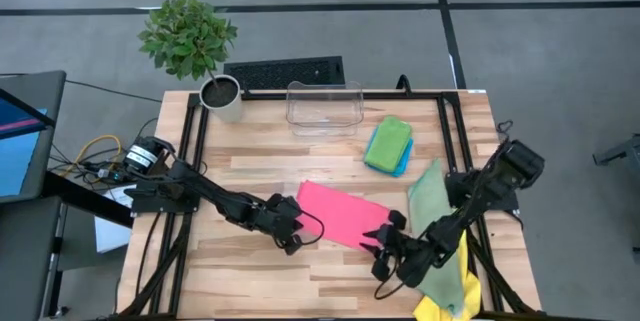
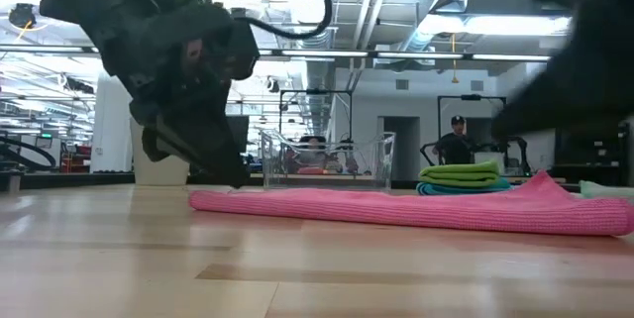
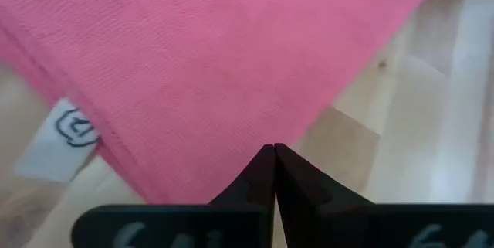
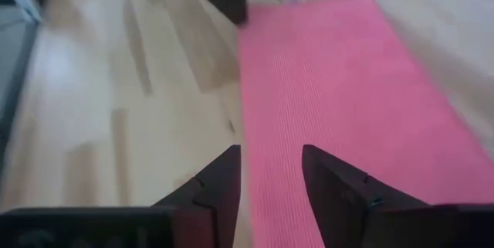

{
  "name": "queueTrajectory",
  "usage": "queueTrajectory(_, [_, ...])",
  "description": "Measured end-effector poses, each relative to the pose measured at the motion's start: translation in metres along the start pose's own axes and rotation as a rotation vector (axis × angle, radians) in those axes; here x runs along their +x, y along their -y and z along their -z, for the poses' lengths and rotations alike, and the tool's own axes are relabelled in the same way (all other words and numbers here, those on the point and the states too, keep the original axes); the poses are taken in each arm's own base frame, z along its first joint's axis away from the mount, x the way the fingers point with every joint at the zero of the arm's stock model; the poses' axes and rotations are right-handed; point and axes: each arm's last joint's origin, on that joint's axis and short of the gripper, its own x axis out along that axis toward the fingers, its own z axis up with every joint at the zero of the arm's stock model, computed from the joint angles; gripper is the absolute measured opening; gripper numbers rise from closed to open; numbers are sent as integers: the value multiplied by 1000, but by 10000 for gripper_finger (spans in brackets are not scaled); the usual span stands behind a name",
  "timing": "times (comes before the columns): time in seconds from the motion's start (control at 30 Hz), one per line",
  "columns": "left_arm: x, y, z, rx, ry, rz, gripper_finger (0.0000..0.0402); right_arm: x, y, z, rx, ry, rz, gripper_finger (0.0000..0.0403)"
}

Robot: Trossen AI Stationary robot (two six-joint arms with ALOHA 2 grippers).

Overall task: Fold microfiber towels
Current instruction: Fold pink microfiber towel

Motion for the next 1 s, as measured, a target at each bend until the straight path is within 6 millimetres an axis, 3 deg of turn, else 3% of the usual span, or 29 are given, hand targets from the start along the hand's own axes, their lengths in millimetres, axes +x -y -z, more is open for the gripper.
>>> queueTrajectory(0.17, [-4,-4,-3,11,13,-37,0,-20,2,-24,6,45,-45,162])
queueTrajectory(0.37, [-28,-18,-42,39,167,-147,5,-23,7,-29,6,50,-22,163])
queueTrajectory(0.53, [-20,-47,-68,134,136,-151,60,-23,8,-30,15,49,-19,166])
queueTrajectory(0.73, [-6,-77,-87,293,83,-108,132,-24,7,-29,27,42,-28,162])
queueTrajectory(1.0, [-1,-111,-86,444,24,-26,125,-24,7,-29,28,30,-37,157])
